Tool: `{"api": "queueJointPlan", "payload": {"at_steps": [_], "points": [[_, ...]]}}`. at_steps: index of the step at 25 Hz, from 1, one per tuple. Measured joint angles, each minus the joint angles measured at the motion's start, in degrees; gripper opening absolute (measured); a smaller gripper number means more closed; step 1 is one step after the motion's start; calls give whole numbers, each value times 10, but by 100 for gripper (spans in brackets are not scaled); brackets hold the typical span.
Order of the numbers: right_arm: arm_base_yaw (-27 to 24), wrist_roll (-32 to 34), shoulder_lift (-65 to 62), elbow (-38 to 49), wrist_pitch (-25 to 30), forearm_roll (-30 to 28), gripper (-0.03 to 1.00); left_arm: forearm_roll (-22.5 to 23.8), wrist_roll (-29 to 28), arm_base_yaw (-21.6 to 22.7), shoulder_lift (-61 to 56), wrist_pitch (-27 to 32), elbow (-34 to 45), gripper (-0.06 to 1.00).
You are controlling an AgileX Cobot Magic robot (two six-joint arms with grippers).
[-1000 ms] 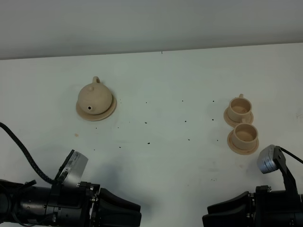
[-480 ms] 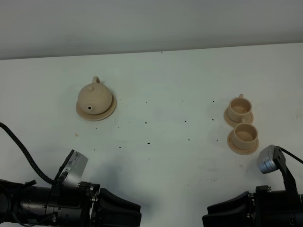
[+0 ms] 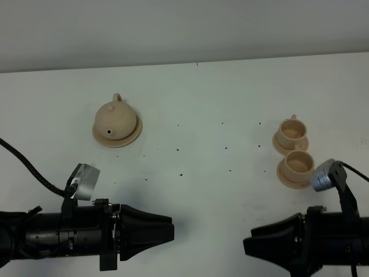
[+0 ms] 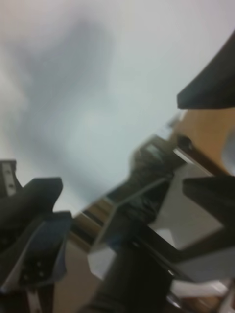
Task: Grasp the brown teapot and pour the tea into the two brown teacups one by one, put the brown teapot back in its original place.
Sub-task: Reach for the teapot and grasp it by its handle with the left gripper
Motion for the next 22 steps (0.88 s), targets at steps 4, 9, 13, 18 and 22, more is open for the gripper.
{"api": "queueJointPlan", "payload": {"at_steps": [4, 9, 13, 18, 22], "points": [[0, 54, 0, -60, -69, -27, 34, 1, -4, 0, 1, 12, -45, 25], [0, 237, -24, -131, -142, -203, 34, 2, -77, 0, 2, 13, -126, 25], [0, 552, -79, -188, -158, -525, 34, 28, -166, 0, 2, 13, -203, 25], [0, 940, -177, -219, -72, -911, 34, 68, -257, 0, 2, -13, -272, 25], [0, 1071, -264, -219, 30, -1052, 34, 85, -311, 0, 2, -42, -303, 25]]}}
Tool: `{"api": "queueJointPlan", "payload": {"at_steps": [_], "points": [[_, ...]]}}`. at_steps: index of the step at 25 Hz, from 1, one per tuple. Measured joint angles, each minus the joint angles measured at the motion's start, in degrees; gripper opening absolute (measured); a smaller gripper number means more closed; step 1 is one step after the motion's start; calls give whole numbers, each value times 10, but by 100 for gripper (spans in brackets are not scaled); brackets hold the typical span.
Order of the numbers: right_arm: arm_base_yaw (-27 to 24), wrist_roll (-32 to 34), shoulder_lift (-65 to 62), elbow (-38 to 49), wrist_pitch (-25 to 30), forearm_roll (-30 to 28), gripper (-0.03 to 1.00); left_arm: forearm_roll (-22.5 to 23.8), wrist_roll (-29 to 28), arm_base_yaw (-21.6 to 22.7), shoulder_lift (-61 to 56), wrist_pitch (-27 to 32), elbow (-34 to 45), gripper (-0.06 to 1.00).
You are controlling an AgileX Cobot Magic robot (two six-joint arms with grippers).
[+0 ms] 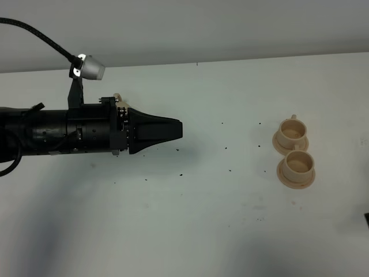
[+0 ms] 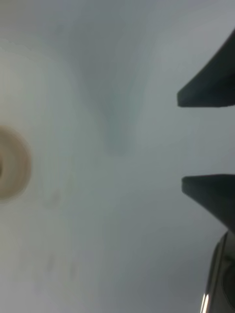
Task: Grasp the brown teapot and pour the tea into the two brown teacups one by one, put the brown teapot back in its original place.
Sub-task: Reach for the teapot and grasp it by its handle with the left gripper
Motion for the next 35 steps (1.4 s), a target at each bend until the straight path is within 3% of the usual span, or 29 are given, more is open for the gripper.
{"api": "queueJointPlan", "payload": {"at_steps": [3, 8, 12, 19, 22, 30, 35], "points": [[0, 8, -70, 9, 43, -14, 34, 5, -15, 0, 0, -18, -12, 25], [0, 7, -217, 87, 53, -14, 34, 7, -21, 0, 0, -30, -13, 25], [0, 2, -328, 101, 64, -11, 34, 8, -23, 0, 0, -33, -13, 25], [0, -65, -482, 107, 67, 28, 34, 8, -25, 0, 0, -33, -14, 25], [0, -79, -493, 110, 70, 35, 34, 8, -26, 0, 0, -28, -14, 25], [0, -79, -493, 113, 71, 35, 34, 0, -28, 0, 0, 51, -23, 25], [-26, -79, -494, 113, 71, 36, 33, -20, -76, -5, 0, 53, -45, 25]]}}
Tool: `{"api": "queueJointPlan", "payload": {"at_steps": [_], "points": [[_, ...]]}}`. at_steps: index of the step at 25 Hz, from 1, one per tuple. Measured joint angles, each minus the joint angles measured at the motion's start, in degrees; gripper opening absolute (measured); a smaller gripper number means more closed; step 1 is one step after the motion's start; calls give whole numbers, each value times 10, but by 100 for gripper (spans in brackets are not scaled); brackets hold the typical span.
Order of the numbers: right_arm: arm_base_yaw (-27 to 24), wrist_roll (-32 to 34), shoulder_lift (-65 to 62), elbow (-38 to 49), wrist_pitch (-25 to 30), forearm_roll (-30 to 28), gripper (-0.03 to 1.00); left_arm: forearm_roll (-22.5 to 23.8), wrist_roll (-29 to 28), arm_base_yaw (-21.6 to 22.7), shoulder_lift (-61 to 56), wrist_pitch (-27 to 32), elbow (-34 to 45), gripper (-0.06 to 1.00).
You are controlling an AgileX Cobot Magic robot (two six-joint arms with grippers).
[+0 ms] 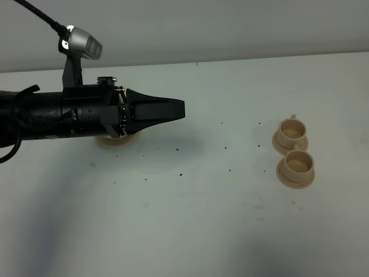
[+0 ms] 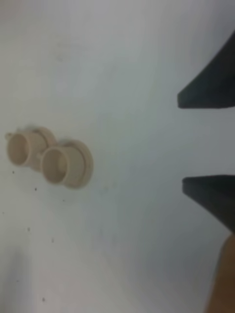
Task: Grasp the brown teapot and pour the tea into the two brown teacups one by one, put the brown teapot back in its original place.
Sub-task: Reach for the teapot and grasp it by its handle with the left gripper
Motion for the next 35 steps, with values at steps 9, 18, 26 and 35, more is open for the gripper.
{"api": "queueJointPlan", "payload": {"at_steps": [9, 18, 26, 35], "points": [[-122, 1, 0, 0, 0, 0, 33, 42, -91, -39, 0, -166, -87, 25], [-168, 1, 0, 0, 0, 0, 33, 497, -422, -62, 1, -311, -231, 25], [-168, 0, 0, 0, 0, 0, 33, 746, -598, -62, 58, -274, -280, 25], [-168, 0, 0, 0, 0, 0, 33, 810, -640, -62, 162, -264, -366, 25]]}}
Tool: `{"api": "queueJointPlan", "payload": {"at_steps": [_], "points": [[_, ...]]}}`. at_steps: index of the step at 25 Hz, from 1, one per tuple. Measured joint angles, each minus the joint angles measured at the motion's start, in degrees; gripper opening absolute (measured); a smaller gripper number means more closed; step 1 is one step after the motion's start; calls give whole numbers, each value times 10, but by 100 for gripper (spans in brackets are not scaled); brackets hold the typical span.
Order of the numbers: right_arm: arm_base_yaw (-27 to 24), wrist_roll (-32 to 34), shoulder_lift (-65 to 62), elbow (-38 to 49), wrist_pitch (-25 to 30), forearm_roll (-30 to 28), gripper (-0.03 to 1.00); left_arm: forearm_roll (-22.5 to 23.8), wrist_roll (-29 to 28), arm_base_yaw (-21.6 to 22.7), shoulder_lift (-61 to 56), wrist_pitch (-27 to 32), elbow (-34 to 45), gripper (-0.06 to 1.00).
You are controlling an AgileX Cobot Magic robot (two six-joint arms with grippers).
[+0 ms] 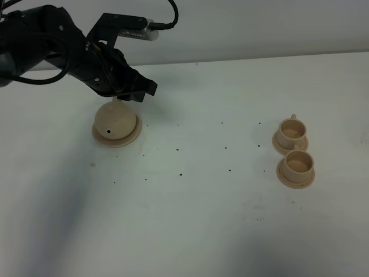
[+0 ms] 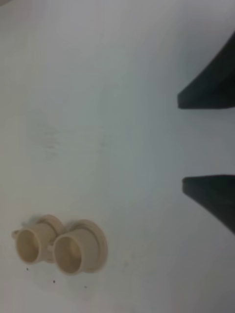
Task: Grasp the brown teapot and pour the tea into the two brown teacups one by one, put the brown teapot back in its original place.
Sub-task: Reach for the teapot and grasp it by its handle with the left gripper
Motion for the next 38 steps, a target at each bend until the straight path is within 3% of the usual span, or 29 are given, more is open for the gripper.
{"api": "queueJointPlan", "payload": {"at_steps": [5, 10, 19, 29, 38], "points": [[0, 0, 0, 0, 0, 0, 33, 75, -63, 0, 56, 59, -86, 25], [0, 0, 0, 0, 0, 0, 33, 82, -98, 0, 90, 86, -135, 25], [0, 0, 0, 0, 0, 0, 33, 55, -103, -2, 97, 65, -149, 25], [0, 0, 0, 0, 0, 0, 33, 56, -93, -17, 118, 36, -150, 25], [0, 0, 0, 0, 0, 0, 33, 139, -89, -1, 170, 2, -150, 25]]}}
